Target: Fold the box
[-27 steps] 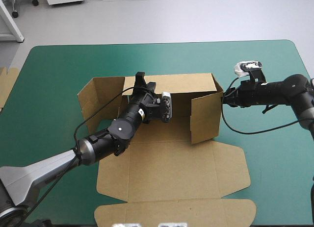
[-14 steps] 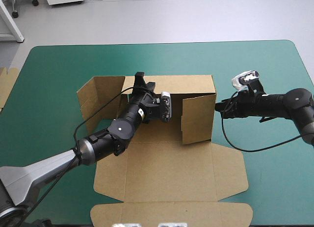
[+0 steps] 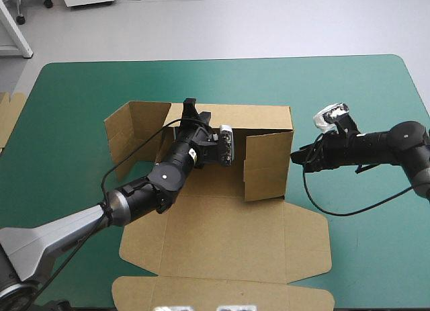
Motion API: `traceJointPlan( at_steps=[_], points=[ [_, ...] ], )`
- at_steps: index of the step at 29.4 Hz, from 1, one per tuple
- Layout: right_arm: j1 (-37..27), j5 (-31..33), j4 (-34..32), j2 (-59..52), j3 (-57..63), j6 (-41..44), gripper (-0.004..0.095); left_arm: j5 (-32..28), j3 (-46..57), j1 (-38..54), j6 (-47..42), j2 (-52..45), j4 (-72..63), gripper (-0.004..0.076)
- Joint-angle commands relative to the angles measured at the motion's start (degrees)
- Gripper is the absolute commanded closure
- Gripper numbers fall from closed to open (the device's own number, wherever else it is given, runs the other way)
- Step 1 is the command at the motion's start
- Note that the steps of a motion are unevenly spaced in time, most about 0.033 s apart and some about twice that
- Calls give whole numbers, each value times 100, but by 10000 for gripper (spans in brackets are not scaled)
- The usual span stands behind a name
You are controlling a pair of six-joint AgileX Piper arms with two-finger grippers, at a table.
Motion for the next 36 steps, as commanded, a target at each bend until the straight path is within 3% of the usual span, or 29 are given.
traceJointPlan(
  at_steps=[1,7,22,36],
  points=[
    [-11,274,411,-219,-122,-75,505,220,-148,-42,-137,-187,182,734],
    [-11,313,389,-219,-122,-99,387,220,-148,-42,-137,-187,182,734],
    [3,-420,619,-207,-122,-396,385,174,-148,-42,-137,-187,182,734],
    [735,-1601,619,-124,-122,-524,384,118,-479,-42,-298,-85,182,734]
  ],
)
